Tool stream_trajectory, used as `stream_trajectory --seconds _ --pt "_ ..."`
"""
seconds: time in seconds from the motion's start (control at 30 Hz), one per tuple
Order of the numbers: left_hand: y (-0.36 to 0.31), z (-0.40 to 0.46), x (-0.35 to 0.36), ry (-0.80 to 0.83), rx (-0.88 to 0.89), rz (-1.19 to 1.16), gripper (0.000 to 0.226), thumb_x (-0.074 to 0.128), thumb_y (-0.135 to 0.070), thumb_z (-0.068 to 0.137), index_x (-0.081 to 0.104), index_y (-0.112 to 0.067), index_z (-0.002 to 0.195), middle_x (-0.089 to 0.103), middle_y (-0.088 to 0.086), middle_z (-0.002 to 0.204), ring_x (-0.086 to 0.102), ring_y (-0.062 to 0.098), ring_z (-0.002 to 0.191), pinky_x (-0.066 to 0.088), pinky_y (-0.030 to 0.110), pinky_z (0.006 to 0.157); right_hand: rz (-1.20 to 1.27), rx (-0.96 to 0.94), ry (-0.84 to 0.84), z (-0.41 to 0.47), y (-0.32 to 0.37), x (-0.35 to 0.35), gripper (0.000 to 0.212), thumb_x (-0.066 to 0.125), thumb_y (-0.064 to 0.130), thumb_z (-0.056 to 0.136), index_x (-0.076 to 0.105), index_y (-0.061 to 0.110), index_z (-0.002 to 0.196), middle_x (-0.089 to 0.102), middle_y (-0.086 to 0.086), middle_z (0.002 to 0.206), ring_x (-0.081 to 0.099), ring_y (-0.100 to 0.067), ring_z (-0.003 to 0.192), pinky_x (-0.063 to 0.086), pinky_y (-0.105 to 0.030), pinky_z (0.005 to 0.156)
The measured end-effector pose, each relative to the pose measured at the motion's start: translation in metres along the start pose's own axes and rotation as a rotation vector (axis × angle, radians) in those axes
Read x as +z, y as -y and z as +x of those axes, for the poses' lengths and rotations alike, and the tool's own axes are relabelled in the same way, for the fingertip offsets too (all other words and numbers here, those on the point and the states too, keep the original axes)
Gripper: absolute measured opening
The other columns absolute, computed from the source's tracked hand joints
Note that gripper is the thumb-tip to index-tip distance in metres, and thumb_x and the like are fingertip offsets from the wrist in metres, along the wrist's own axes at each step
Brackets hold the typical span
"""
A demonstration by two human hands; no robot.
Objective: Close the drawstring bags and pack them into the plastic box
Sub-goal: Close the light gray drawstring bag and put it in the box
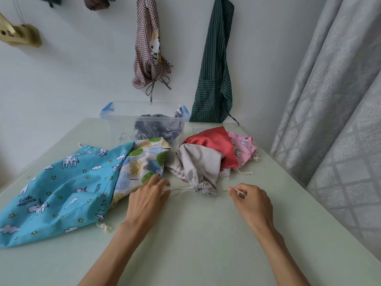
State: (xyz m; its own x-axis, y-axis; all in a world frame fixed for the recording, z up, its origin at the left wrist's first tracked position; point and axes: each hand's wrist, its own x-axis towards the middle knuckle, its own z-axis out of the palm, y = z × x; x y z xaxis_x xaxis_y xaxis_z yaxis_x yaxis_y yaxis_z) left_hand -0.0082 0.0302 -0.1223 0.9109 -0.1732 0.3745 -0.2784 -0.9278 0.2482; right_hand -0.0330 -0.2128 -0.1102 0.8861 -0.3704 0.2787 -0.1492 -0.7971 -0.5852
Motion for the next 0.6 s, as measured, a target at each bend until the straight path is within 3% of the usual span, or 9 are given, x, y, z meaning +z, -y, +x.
stream_trajectory --seconds 0.07,0.17,0.23,0.33,0.43,0.53,0.6 --pt "-0.005 0.001 -0.009 -0.008 -0.058 -0.016 0.035 0.054 -0.044 0.091 0.053 -0.03 0.123 0.051 -0.006 0.12 0.056 0.017 0.102 0.051 0.033 0.065 -0.044 -0.034 0.033 -0.001 0.001 -0.002 0.011 0.062 0.034 0.085 0.068 0.027 0.091 0.063 0.003 0.094 0.063 -0.023 0.091 0.042 -0.029 0.067" --pt "-0.018 -0.003 -0.022 0.01 -0.148 -0.12 0.022 0.056 -0.043 0.09 0.067 -0.03 0.103 0.064 -0.009 0.101 0.061 0.016 0.087 0.052 0.03 0.068 -0.009 -0.102 -0.05 -0.004 0.007 -0.007 0.018 0.062 0.029 0.086 0.063 0.03 0.104 0.054 0.006 0.104 0.06 -0.019 0.095 0.038 -0.028 0.068" --pt "-0.027 -0.008 -0.018 0.189 -0.13 -0.135 0.025 0.052 -0.042 0.091 0.066 -0.024 0.082 0.069 -0.002 0.089 0.058 0.023 0.075 0.053 0.032 0.07 0.052 -0.183 -0.156 -0.004 0.013 -0.011 0.008 0.063 0.031 0.085 0.065 0.03 0.092 0.055 0.009 0.095 0.058 -0.017 0.091 0.036 -0.027 0.065" --pt "-0.043 -0.012 -0.006 0.391 -0.111 -0.289 0.033 0.043 -0.033 0.095 0.055 -0.014 0.071 0.062 0.014 0.082 0.043 0.022 0.067 0.049 0.037 0.076 0.018 -0.252 0.028 -0.008 0.017 -0.007 0.014 0.067 0.044 0.079 0.062 0.033 0.086 0.053 0.012 0.087 0.051 -0.008 0.082 0.033 -0.026 0.065" --pt "-0.053 -0.002 0.002 0.346 -0.265 -0.515 0.039 0.039 -0.033 0.098 0.049 -0.009 0.069 0.053 0.009 0.068 0.047 0.025 0.066 0.045 0.035 0.07 -0.09 -0.263 0.152 -0.011 0.016 0.001 0.025 0.068 0.045 0.078 0.056 0.032 0.096 0.047 0.017 0.093 0.045 -0.003 0.081 0.033 -0.025 0.065" --pt "-0.056 0.011 0.005 0.218 -0.511 -0.838 0.044 0.041 -0.041 0.098 0.053 -0.01 0.068 0.055 0.004 0.063 0.05 0.021 0.057 0.038 0.03 0.063 -0.069 -0.236 0.203 -0.006 0.015 0.003 0.014 0.064 0.044 0.083 0.058 0.031 0.081 0.062 0.013 0.082 0.053 -0.008 0.069 0.038 -0.026 0.061" --pt "-0.054 0.017 0.003 0.083 -0.583 -1.016 0.033 0.05 -0.038 0.095 0.061 -0.019 0.07 0.06 -0.006 0.07 0.055 0.011 0.058 0.038 0.026 0.06 0.081 -0.206 0.297 0.0 0.017 0.003 0.018 0.065 0.04 0.083 0.059 0.03 0.071 0.067 0.008 0.067 0.058 -0.006 0.058 0.047 -0.027 0.062"
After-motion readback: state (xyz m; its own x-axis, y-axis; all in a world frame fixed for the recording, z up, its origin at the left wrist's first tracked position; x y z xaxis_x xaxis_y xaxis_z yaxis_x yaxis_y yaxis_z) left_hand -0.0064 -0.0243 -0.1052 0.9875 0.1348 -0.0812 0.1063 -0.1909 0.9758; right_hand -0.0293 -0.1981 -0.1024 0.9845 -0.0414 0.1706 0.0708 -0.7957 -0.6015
